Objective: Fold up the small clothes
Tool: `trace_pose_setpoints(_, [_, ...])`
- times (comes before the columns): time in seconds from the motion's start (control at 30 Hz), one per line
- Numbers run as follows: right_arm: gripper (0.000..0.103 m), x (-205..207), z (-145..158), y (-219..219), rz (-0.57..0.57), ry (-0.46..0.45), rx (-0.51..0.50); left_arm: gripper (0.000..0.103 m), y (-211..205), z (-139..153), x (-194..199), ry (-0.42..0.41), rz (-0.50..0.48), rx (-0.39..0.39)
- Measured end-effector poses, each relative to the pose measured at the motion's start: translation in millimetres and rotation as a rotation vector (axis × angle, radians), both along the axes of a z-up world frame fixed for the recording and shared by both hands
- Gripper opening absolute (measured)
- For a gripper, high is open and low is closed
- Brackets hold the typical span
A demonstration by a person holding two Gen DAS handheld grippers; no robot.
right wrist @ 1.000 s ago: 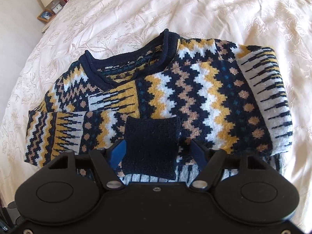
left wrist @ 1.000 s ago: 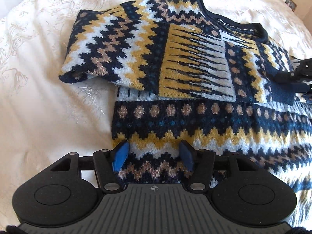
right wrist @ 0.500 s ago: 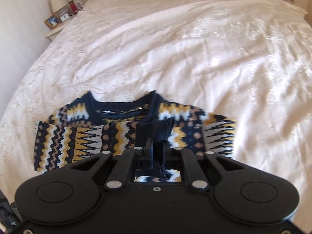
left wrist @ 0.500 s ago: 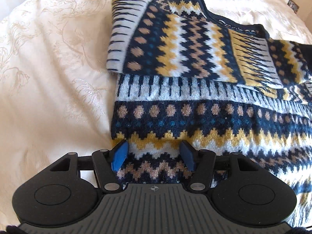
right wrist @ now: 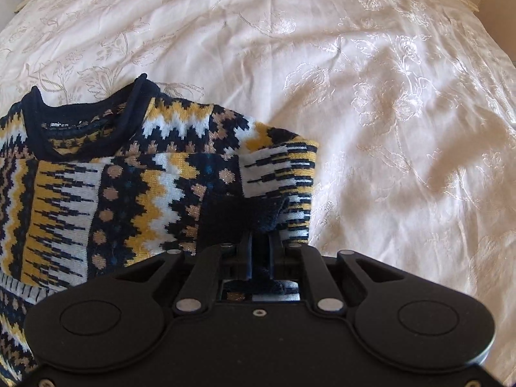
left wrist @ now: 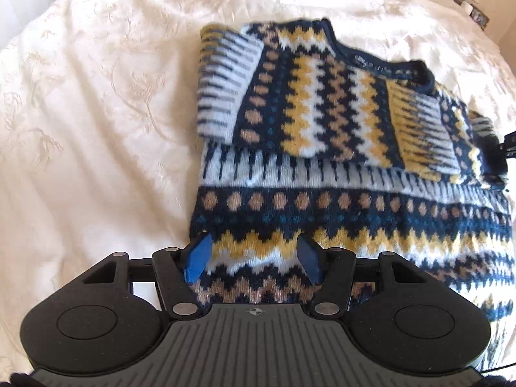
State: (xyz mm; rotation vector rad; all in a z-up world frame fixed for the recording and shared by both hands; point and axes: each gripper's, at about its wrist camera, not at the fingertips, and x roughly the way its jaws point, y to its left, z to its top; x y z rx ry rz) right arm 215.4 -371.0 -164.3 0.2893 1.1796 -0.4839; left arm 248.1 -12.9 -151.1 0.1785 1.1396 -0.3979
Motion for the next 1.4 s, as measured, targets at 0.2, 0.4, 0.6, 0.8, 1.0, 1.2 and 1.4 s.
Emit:
trace_pose_setpoints(0.2, [0.087,-4.5,32.2,19.3,0.006,-0.139,-0.059,0.058,-22.7,31.8,28.5,-0.15,-0.024,-0.016])
trace_pose_setpoints(0.4, [0.102,17.4,24.9,51.6,0.11,-0.186,-0.01,0.06,-56.6,15.1,71.5,-0.156,-0.022,0.006])
trace_pose_setpoints(0.6, [0.102,28.1,-17.1,58.4,0.12,-0.073,0.058,0.07,-50.3,-27.9,94.2,-0.097,-0.002,0.113])
trace_pose_setpoints(0.8, [0.103,26.7,-38.7,57.9,0.14,-0.063,0.053,0.103,-29.2,-42.5,110.5,-0.036,0.075,0.067])
trace_pose_setpoints(1.0, [0.103,23.9,-39.6,62.9,0.128,-0.083,0.038,0.103,-26.2,-37.0,110.7,-0.027,0.044,0.051])
trace_pose_setpoints(1.2, [0.102,10.9,-13.0,61.1,0.109,-0.09,0.09,0.101,-16.6,-6.2,73.6,-0.067,0.018,0.071])
trace_pose_setpoints(1.4, [0.102,-28.6,9.6,103.9,0.193,-0.092,0.081,0.101,-9.2,7.4,15.6,-0.054,-0.048,0.09])
